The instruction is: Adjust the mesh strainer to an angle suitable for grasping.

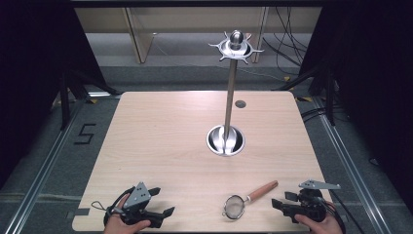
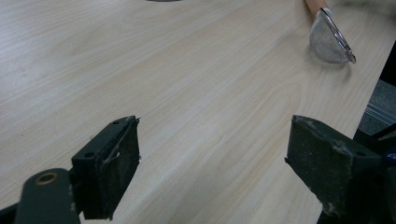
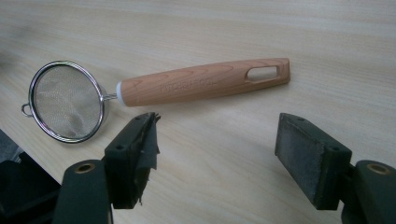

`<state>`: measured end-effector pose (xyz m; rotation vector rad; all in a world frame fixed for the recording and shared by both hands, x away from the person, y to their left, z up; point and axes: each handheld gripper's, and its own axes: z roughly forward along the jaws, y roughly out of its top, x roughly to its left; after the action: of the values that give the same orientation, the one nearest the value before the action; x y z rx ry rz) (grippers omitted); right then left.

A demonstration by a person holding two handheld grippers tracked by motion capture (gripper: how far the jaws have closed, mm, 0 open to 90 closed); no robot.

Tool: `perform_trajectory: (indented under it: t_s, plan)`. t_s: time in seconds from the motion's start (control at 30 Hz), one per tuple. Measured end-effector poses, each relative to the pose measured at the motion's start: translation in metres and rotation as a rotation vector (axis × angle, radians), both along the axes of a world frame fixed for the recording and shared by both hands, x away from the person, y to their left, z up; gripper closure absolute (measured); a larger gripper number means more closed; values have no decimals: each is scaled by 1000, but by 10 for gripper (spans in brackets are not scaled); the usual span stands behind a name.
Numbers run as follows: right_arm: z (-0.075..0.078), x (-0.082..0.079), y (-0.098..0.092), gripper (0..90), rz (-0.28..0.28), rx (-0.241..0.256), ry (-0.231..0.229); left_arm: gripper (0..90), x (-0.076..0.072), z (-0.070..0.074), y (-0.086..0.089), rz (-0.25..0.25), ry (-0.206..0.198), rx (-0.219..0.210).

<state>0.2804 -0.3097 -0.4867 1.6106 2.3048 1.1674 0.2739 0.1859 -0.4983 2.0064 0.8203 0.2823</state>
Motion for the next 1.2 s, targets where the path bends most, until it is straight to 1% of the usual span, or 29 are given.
perform_trajectory:
  t_s: [0.03,0.07,0.1,0.13,0.2,0.23,0.27,0.3,0.33,0.4,0.5,0.53,0.57,0.63,0.67,0.7,0.73,0.77,0.8,0.83,0.87,0.9,0.93,1.0,1.03,1.1,1.13,1.17,1.2]
  plan:
    - [1,-1,2,306,-10,36,19,165,0,0,0,-1,-1,2]
    - [0,0,0,306,3,33,-2,165,0,0,0,-1,-1,2]
    - [0,0,0,306,3,33,-2,165,0,0,0,-1,-1,1]
    - [1,0,0,306,-5,34,9,165,1,0,1,-13,-16,9]
    - [0,1,1,306,1,36,1,165,1,0,1,-13,-17,9]
    - [0,1,1,306,3,34,3,165,1,0,1,-15,-17,10]
    - [0,0,3,306,-9,64,29,165,1,0,1,-14,-17,10]
    - [0,1,1,306,4,31,5,164,1,0,1,-12,-16,8]
    - [0,1,1,306,7,26,2,164,1,0,1,-12,-16,8]
    - [-1,1,2,306,11,37,11,165,1,0,1,-14,-16,10]
    - [-2,2,2,306,20,31,0,165,1,0,0,-8,-12,0]
    - [-2,3,4,307,8,33,2,165,1,0,1,-12,-12,4]
    - [-1,1,6,308,-5,50,29,164,1,0,1,-12,-12,4]
    - [0,2,6,310,0,51,31,165,1,0,0,-9,-11,2]
    - [0,4,6,311,17,46,9,165,1,0,0,-11,-12,4]
    - [0,5,10,315,16,57,15,165,0,0,0,-3,-1,6]
    - [1,5,12,316,14,74,36,165,1,0,0,-3,-2,7]
    - [0,7,13,320,25,66,28,165,1,0,0,-3,-2,7]
    - [0,7,16,326,10,75,47,165,1,0,0,-3,-2,8]
    - [-1,9,15,327,32,69,38,165,0,0,-1,-2,0,-1]
    - [1,7,19,332,10,83,79,165,0,0,0,-3,0,1]
    - [0,8,20,335,20,87,75,164,0,0,0,-2,-3,6]
    - [-1,10,20,335,33,77,62,165,2,1,0,-13,-15,4]
    - [-1,11,22,336,29,67,65,165,2,1,0,-12,-15,8]
    - [-2,13,23,339,43,67,56,165,0,0,-1,-3,-1,0]
    - [-2,15,24,340,43,70,74,165,1,0,0,-6,-6,17]
    - [-1,15,27,340,8,79,108,165,0,0,-1,-1,-3,6]
    - [-4,18,25,340,18,62,86,165,0,0,-1,1,-2,2]
    - [-4,17,28,339,-4,97,124,165,1,0,0,1,-3,3]
